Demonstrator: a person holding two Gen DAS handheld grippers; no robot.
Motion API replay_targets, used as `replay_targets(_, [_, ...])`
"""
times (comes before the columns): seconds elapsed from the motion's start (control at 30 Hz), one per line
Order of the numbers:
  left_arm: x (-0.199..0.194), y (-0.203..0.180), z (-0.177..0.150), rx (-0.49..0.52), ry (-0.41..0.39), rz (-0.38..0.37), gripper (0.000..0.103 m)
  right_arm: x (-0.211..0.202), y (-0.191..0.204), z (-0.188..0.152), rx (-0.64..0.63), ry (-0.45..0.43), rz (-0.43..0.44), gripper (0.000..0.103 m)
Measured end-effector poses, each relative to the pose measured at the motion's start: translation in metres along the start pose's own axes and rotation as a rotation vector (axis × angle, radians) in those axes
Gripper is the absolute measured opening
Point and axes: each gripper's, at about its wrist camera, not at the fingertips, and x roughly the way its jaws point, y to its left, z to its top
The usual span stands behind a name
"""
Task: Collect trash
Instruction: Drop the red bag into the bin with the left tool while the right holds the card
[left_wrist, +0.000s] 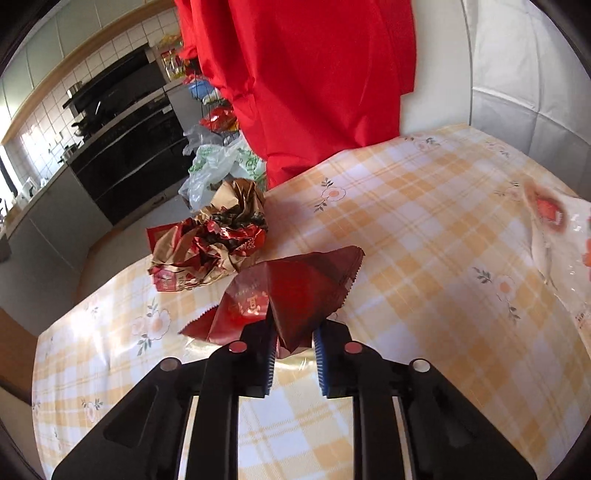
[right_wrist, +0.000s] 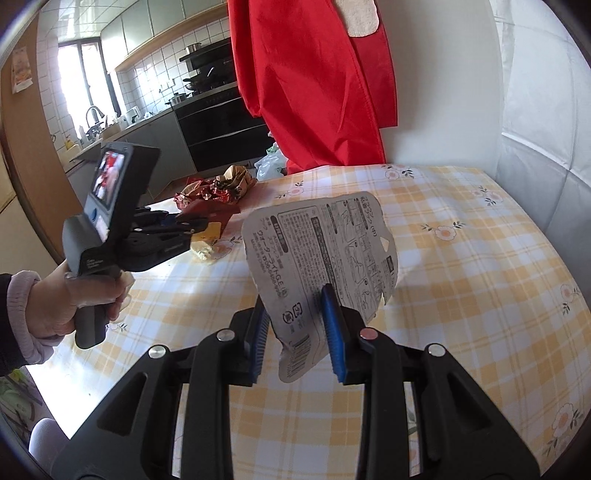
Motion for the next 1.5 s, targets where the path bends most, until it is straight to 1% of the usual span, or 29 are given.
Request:
replay_targets(0.23, [-0.077,0.014,-0.012,-0.045,-0.102,-0.068,0.016,-0.023,0.014,-0.009,0.023,-0.017,0.016,0.030])
replay_targets(0.43, [-0.154,0.026,-0.029,-0.115,-0.146,-0.161,0.016,-0.053,0.034,-0.017,0.026,-0.039,0.039,0.028])
replay_targets(0.5, [-0.182,0.030,-0.041,-0.143,-0.154,-0.191,0.016,-0.063,0.041,-0.018,0.029,-0.045,0.048,0.027])
replay_targets(0.53, [-0.193,0.031,-0.047,-0.158,-0.156,-0.203,0.016,-0.067,0.045,-0.019,0.030,-0.047,0.054,0.024])
replay_targets(0.7, [-0.253,0.032,-0.084,-0.231,-0.179,-0.233,0.016,-0.090,0.064,-0.023,0.017,-0.064,0.074,0.022])
replay_targets(0.77, [-0.274,0.033,-0.104,-0.288,-0.182,-0.257,0.016,-0.100,0.069,-0.025,0.023,-0.072,0.084,0.022])
replay_targets(0.83, [-0.292,0.035,-0.123,-0.332,-0.186,-0.262,0.016,-0.111,0.075,-0.026,0.027,-0.078,0.094,0.022])
replay_targets(0.97, [-0.318,0.035,-0.159,-0.402,-0.172,-0.273,0.016,-0.129,0.087,-0.029,0.019,-0.085,0.110,0.022])
replay_targets(1.13, [-0.341,0.032,-0.201,-0.437,-0.128,-0.274,0.016,-0.152,0.104,-0.036,0.009,-0.097,0.138,0.022])
replay_targets(1.37, [-0.354,0.024,-0.250,-0.518,-0.040,-0.305,0.016,-0.177,0.129,-0.052,-0.010,-0.094,0.180,0.022])
replay_targets(1.5, [-0.364,0.015,-0.271,-0.539,-0.025,-0.312,0.016,-0.196,0.145,-0.062,-0.044,-0.098,0.197,0.022])
